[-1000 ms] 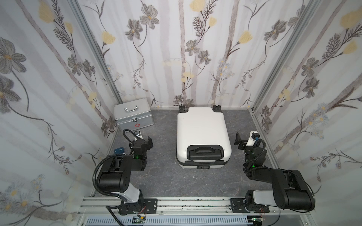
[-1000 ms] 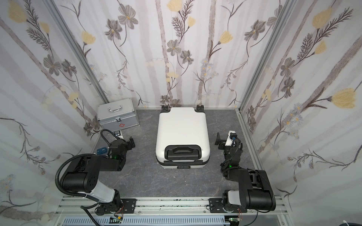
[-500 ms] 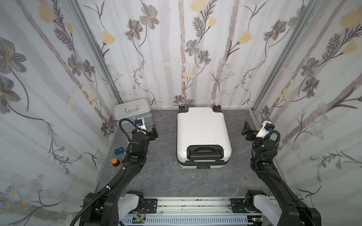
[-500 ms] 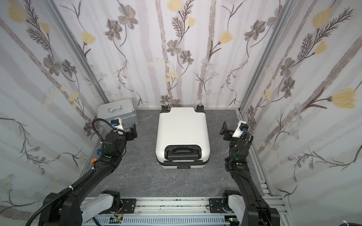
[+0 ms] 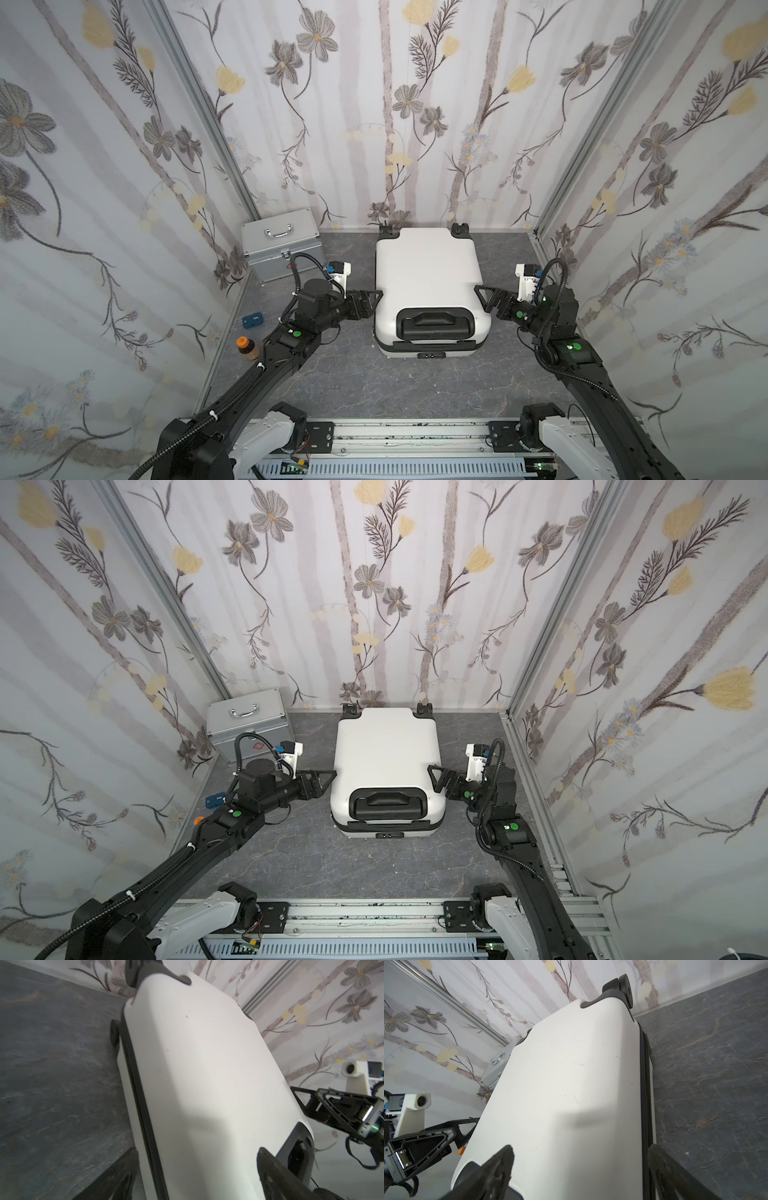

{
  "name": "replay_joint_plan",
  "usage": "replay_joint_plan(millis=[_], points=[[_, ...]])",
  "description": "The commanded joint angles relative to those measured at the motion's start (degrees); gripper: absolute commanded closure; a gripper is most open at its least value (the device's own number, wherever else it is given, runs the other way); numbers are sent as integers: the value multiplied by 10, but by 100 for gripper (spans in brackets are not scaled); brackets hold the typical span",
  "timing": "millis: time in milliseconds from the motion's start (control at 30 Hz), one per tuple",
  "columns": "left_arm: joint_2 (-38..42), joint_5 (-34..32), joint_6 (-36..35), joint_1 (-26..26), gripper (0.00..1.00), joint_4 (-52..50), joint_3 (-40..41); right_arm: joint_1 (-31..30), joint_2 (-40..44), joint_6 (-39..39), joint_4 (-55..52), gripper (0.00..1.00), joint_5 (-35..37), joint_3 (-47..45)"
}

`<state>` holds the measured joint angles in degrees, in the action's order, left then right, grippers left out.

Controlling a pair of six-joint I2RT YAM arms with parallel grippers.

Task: Open the suitcase zippers
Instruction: Adjust the suitcase at the center of the board.

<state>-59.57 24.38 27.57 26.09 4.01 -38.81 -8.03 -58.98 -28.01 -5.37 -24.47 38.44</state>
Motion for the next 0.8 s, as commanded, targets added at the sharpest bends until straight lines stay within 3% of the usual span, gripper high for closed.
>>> replay_joint_plan(millis=[0, 100, 233, 533, 767], points=[[-8, 51, -21, 25, 10, -21, -11, 0, -68, 9, -2, 0, -48, 57], [-9, 55, -25, 32, 10, -24, 5, -1, -150, 45, -49, 1, -76, 130], [-24, 61, -21, 45, 10, 13, 34, -10, -213, 49, -37, 4, -116, 160], [-110, 70, -50, 114, 11, 49, 14, -47, -314, 71, -28, 7, -132, 248], [-147, 34, -71, 164, 11, 60, -10, -63, -410, 90, -26, 9, -124, 342]])
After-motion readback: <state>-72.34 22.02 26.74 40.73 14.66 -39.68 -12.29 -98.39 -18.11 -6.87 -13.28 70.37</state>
